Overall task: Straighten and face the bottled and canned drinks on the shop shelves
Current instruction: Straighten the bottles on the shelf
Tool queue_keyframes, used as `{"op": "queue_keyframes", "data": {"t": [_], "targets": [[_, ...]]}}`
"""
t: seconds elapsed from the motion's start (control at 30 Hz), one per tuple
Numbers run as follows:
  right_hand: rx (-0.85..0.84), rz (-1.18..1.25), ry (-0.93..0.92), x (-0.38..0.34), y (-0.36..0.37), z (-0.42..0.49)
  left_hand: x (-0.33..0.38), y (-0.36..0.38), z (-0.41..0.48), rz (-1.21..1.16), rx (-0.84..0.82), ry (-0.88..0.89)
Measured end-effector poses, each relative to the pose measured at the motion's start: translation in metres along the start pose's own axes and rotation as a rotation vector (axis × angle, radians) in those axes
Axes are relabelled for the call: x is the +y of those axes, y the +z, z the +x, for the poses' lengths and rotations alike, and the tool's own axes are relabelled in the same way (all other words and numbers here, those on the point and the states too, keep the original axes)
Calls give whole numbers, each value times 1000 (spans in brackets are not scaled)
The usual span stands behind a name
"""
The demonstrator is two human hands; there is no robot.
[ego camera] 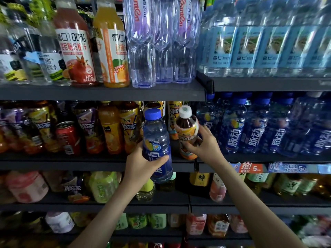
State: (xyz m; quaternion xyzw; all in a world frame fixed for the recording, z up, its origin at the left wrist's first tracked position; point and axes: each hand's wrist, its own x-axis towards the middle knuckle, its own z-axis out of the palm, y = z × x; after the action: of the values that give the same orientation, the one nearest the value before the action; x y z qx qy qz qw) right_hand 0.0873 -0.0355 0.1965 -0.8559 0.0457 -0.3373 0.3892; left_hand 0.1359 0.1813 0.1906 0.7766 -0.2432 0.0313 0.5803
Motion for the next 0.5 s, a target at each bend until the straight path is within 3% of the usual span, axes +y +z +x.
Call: {"op": "queue_keyframes", "data": {"t": [0.1,0.23,0.5], "targets": [[33,-96,63,-5,10,20,0,-5,-1,-2,18,-7],[80,-36,220,-4,27,34,2,-12,-5,-6,19,-11],[-58,21,233,-10,33,33,3,-1,-4,43,-6,-5]]}}
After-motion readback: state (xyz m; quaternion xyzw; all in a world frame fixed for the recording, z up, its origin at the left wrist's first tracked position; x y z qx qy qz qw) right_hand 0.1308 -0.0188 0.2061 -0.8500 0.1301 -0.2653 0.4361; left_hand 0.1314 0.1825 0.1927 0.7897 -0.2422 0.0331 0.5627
